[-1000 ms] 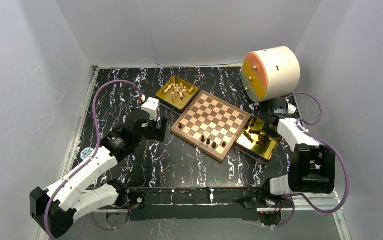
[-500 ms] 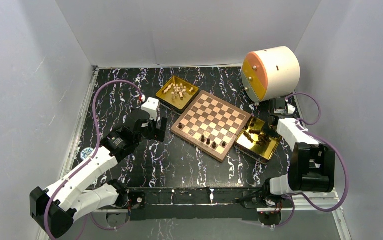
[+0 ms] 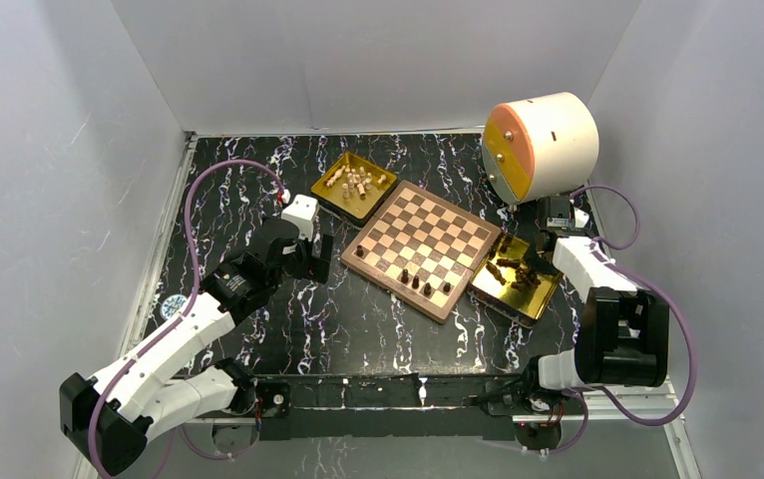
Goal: Set up the chess pieces on the board
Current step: Pick up the chess piece from the storage box.
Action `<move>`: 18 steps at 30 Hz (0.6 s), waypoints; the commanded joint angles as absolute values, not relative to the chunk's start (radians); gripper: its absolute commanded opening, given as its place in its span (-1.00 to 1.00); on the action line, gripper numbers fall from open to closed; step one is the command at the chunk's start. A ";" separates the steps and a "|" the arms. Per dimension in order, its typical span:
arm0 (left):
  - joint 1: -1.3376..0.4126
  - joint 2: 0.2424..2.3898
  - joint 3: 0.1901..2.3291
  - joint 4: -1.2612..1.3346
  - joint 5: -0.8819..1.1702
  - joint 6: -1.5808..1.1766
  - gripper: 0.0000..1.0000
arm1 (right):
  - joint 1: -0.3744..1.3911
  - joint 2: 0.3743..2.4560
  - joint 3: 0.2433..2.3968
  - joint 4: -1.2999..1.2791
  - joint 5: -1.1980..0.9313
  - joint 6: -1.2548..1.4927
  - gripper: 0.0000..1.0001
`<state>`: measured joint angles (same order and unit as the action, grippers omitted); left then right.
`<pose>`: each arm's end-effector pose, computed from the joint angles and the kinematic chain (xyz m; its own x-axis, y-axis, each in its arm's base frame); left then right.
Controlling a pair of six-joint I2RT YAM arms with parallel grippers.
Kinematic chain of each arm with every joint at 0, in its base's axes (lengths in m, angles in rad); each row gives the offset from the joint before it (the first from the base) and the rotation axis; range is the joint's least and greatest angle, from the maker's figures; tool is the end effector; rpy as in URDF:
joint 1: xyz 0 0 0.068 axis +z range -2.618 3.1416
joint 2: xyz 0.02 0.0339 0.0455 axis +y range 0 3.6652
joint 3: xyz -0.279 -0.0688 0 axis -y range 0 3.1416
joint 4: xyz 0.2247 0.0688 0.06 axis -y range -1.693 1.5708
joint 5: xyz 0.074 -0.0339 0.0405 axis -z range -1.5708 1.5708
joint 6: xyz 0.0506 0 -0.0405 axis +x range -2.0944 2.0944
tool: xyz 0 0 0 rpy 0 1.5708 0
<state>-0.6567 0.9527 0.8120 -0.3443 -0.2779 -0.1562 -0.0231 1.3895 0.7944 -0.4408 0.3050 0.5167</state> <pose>0.1651 -0.1097 0.3116 -0.4262 0.1396 -0.8938 0.3326 0.9430 -0.0113 0.2513 -0.0210 0.2065 -0.6613 0.4866 -0.5708 0.5771 0.8162 0.0272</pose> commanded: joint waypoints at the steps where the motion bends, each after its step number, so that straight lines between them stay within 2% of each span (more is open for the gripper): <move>1: -0.658 0.931 0.810 -0.334 -0.301 -0.147 0.81 | -0.025 1.329 0.846 -0.465 0.319 0.493 -0.69; 18: -0.657 0.938 0.811 -0.333 -0.304 -0.147 0.81 | 0.055 1.275 0.966 -0.562 0.357 0.475 -0.70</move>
<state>-0.6567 0.9527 0.8120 -0.3443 -0.2802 -0.1562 0.0223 1.3083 0.8955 -0.5316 0.3408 0.4847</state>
